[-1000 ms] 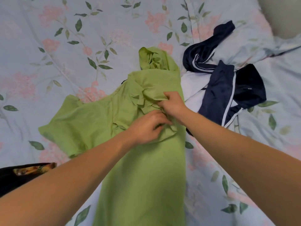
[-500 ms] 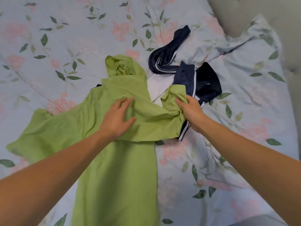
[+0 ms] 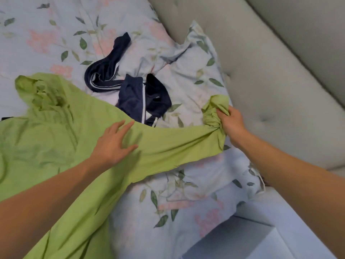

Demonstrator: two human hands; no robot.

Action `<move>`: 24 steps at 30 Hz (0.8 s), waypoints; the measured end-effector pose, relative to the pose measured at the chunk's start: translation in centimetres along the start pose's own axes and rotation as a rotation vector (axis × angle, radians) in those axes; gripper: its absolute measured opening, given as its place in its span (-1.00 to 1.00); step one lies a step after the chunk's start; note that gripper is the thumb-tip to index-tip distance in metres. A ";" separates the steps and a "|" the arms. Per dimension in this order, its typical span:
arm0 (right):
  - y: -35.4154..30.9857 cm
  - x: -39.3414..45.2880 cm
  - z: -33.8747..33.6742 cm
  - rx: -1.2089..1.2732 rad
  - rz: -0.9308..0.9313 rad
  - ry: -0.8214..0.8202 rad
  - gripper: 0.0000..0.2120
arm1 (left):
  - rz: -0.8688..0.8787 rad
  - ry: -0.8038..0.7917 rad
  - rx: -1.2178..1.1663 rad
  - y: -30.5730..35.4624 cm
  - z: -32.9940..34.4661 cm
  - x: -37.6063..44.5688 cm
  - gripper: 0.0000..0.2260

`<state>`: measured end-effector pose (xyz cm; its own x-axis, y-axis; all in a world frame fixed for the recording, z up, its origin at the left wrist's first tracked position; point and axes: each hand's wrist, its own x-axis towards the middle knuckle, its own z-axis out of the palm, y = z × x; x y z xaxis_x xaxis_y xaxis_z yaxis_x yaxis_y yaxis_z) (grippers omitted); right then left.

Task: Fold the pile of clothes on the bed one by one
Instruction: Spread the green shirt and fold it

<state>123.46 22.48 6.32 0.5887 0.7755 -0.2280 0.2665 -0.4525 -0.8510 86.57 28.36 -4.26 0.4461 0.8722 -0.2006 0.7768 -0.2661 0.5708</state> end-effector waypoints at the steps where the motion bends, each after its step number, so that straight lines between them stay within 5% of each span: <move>1: 0.5 0.2 -1.1 0.011 0.020 0.012 -0.90 | 0.015 -0.010 -0.009 1.3 0.5 0.7 -0.25; 10: 6.1 2.2 -8.8 -0.172 0.016 0.178 -0.90 | 0.056 -0.129 -0.059 8.4 5.6 4.9 -0.26; 16: 6.3 1.1 -6.0 -0.739 -0.257 0.262 -0.41 | 0.031 -0.151 -0.006 8.3 5.8 4.4 -0.25; 24: 2.9 -1.8 9.9 -0.691 -0.430 -0.350 -0.44 | -0.120 -0.107 0.054 0.4 0.5 3.0 -0.29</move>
<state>115.62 24.16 -0.41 0.0947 0.9788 -0.1819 0.8790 -0.1679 -0.4462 88.41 30.64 -5.05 0.3911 0.8512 -0.3500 0.8488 -0.1865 0.4947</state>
